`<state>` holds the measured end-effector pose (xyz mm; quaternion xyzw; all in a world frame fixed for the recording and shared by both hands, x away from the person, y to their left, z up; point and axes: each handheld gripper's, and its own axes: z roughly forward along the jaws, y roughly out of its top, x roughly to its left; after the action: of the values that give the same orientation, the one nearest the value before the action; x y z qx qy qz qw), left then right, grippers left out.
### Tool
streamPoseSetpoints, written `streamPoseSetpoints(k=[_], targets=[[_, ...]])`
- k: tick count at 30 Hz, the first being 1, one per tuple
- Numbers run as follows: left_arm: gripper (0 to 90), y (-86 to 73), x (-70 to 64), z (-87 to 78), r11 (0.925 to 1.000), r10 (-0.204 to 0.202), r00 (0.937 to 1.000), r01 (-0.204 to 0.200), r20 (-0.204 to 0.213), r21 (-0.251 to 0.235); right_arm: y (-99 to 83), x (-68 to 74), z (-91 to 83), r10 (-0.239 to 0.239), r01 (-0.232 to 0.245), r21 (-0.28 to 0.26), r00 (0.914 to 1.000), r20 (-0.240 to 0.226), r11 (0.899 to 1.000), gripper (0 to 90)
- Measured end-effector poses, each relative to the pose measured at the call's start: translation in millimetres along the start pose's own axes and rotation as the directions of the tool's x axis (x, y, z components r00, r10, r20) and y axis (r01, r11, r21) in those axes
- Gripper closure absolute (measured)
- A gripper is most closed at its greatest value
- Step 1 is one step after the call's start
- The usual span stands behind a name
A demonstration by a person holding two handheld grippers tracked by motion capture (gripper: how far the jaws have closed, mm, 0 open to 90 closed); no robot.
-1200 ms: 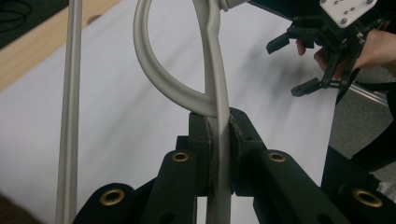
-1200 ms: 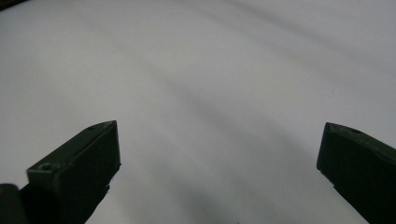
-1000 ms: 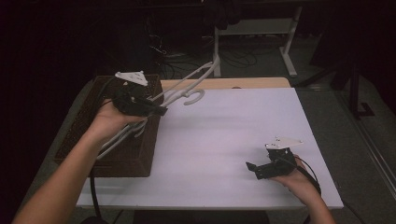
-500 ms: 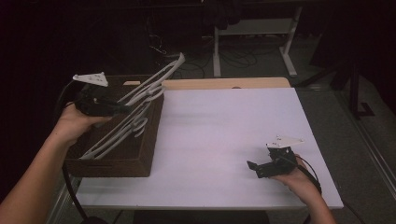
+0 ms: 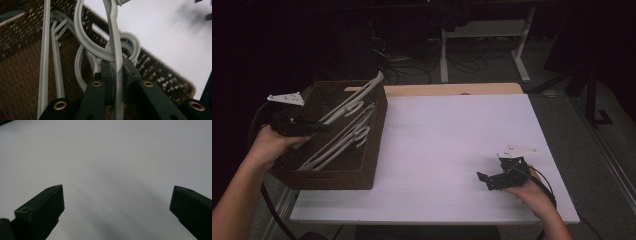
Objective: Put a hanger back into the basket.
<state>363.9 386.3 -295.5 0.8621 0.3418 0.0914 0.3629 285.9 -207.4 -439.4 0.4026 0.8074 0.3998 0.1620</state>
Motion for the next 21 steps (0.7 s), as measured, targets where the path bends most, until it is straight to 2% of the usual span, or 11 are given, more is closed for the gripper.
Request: streamPoseSetpoints(k=[9,13,18,20,21], targets=[[81.7,-22.0,15.3,10.8,0.9978,-0.041,0.9989,0.042,-0.021,0.051,0.2,-0.4,1.4,-0.001,0.001,0.002,1.0000,0.001,1.000,0.0],[81.7,-28.3,19.4,20.4,0.9940,-0.058,0.9975,0.062,-0.040,0.090,0.0,-0.5,1.6,0.002,-0.002,0.004,1.0000,0.002,1.000,0.0],[81.2,-36.7,22.0,32.0,0.9901,-0.059,0.9979,0.062,-0.027,0.126,-0.3,-1.0,1.6,0.002,-0.002,0.005,1.0000,0.003,1.000,0.0],[76.9,-39.4,21.8,34.1,0.9920,-0.056,0.9984,0.056,-0.007,0.113,-0.3,-1.2,1.7,0.004,-0.004,0.005,1.0000,0.003,1.000,0.0],[71.1,-39.5,21.5,33.9,0.9925,-0.054,0.9984,0.056,-0.016,0.109,-0.3,-1.2,1.8,0.004,-0.004,0.005,1.0000,0.003,1.000,0.0]])
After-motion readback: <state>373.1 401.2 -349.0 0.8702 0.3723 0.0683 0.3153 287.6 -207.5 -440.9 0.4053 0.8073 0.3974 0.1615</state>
